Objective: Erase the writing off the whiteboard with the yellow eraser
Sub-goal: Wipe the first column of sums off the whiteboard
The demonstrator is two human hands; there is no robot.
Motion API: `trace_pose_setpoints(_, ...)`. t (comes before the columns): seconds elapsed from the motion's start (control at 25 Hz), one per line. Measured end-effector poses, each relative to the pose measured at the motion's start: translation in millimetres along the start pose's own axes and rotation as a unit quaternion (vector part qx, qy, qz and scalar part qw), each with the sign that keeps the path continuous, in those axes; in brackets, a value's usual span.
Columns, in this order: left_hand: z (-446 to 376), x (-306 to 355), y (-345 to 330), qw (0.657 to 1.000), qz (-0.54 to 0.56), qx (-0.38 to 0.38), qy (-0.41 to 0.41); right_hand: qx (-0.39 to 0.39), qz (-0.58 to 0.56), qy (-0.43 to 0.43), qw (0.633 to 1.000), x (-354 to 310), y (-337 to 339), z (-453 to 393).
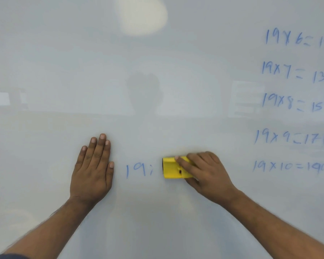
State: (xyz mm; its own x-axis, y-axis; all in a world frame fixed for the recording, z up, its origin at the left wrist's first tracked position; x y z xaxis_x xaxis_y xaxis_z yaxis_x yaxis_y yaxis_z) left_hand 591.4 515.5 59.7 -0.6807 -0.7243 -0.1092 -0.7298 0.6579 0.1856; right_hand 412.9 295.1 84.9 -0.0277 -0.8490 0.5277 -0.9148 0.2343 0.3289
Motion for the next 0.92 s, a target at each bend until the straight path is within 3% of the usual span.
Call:
trace_pose_setpoints(0.12,0,-1,0,1.000,-0.001,0.001,-0.003,0.040,-0.016,-0.067,0.997,-3,-1,-31)
trace_pose_setpoints(0.2,0,-2,0,1.000,0.001,0.001,-0.003,0.038,-0.038,-0.068,0.996,-23,-10,-37)
trace_pose_setpoints(0.48,3,-2,2,1.000,0.002,0.007,-0.012,-0.037,0.006,0.081,0.996,-44,-19,0)
trace_pose_setpoints(0.64,4,-1,1,1.000,-0.003,0.009,-0.007,0.028,-0.020,-0.041,0.999,-27,-9,-34)
trace_pose_setpoints(0.72,4,-1,1,1.000,-0.001,0.008,-0.006,0.043,-0.040,-0.062,0.996,-46,-15,-54)
trace_pose_setpoints(0.92,4,-3,4,1.000,0.000,0.010,-0.016,-0.018,-0.035,0.032,0.999,-93,-38,-35)
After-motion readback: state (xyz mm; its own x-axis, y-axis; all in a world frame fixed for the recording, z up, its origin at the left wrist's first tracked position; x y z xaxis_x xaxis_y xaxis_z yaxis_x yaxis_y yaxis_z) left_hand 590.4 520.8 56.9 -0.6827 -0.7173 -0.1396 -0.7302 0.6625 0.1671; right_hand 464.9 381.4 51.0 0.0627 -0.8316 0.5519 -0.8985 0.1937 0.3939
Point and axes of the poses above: each hand's wrist, its own z-axis away from the middle knuckle, its own y-axis out of the back of the hand, x = y × z, the point moved 9 cm from there along -z, towards the middle knuckle, and after that the axes turned 2 degrees about x, right-handed, at the moved point
